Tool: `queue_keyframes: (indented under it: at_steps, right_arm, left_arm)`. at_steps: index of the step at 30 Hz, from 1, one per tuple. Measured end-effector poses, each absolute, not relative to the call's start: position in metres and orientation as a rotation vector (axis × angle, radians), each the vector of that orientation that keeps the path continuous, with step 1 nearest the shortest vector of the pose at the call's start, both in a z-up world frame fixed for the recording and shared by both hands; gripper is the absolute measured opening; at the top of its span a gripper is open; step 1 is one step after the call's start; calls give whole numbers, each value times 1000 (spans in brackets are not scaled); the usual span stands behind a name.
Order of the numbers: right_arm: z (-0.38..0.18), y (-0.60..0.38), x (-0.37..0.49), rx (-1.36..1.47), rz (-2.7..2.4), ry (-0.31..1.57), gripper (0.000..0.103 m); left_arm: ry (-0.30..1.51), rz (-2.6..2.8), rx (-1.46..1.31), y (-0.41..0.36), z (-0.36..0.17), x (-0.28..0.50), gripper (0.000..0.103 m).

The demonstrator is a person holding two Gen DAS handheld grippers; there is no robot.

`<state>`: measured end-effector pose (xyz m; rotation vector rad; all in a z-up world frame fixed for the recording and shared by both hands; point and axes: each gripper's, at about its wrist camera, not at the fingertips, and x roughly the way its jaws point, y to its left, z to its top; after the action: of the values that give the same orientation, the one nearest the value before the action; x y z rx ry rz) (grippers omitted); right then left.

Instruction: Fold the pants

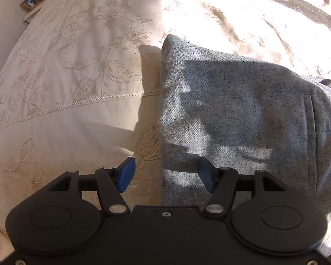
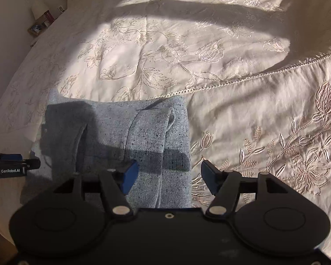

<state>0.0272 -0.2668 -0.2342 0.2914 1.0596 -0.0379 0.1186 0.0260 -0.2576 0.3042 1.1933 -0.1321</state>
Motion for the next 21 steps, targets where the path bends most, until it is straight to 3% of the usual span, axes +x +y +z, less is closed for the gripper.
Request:
queue_keyframes:
  at_steps: [7, 15, 21]
  right_arm:
    - [-262, -276, 44, 389, -39, 1126, 70]
    - [-265, -277, 49, 414, -48, 1147, 74]
    - [-269, -271, 53, 408, -75, 1166, 76]
  left_arm:
    - [1202, -239, 333, 30, -274, 127, 75]
    - [1248, -354, 202, 53, -291, 151, 95]
    - [1309, -375, 62, 53, -306, 164, 100]
